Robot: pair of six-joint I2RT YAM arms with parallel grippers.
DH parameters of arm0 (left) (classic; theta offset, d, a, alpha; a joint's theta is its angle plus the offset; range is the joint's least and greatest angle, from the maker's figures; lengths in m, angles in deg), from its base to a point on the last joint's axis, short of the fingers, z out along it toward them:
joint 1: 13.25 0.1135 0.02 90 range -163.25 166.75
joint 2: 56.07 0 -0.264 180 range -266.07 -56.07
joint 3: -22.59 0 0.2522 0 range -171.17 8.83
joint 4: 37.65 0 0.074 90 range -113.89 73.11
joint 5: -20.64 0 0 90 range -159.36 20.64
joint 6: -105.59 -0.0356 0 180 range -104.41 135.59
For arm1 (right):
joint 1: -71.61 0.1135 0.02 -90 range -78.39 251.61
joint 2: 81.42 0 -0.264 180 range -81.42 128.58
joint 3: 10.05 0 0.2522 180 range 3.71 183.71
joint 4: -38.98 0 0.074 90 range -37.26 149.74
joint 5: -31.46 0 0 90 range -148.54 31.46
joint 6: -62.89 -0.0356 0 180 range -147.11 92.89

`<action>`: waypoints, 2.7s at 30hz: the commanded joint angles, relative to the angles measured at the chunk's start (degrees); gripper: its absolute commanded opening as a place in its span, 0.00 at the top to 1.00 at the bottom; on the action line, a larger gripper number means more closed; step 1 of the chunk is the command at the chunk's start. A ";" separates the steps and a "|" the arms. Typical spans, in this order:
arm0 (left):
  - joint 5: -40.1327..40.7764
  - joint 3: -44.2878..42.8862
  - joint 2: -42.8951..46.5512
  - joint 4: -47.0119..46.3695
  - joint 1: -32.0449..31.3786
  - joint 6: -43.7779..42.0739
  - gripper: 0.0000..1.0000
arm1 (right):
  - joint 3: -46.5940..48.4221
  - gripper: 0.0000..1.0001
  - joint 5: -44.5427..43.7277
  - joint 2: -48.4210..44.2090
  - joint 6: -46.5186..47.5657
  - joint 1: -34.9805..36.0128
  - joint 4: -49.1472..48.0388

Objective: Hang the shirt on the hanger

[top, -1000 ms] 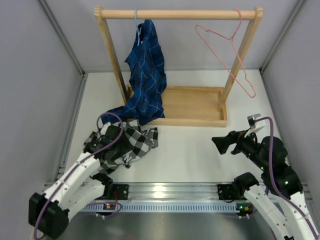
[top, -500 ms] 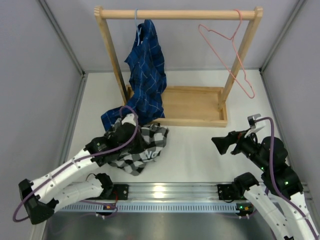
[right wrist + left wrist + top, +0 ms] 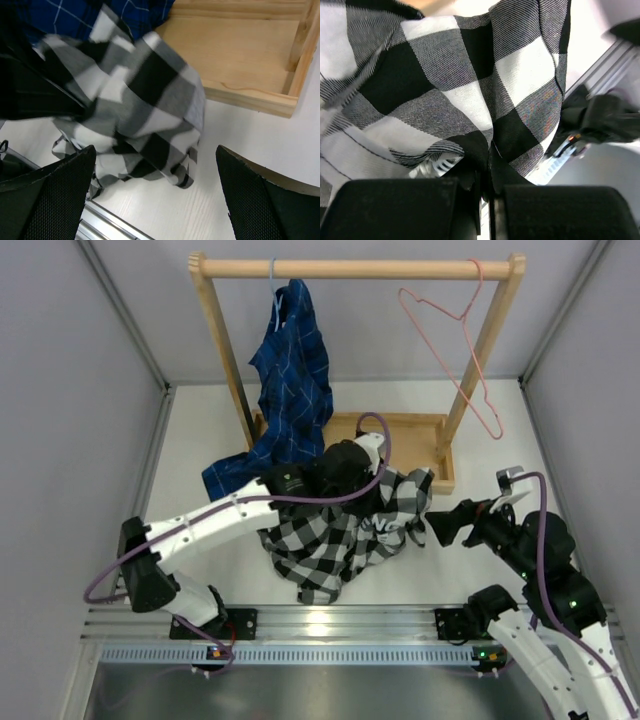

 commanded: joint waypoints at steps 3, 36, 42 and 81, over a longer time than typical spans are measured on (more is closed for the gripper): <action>-6.94 2.20 0.45 -7.67 -0.62 -4.19 0.73 | 5.20 0.01 -5.78 -0.46 1.57 -0.75 -0.03; 11.32 39.04 12.05 -9.70 -0.62 10.22 0.98 | -11.05 0.35 9.81 50.15 -3.44 -0.13 -39.00; 21.77 40.27 22.31 -1.20 -0.62 13.82 1.00 | -11.32 1.00 6.62 41.84 -1.33 14.35 -43.71; 35.86 31.04 47.47 24.31 -0.62 21.91 0.02 | -18.52 0.24 -10.03 42.58 -18.73 28.70 -33.57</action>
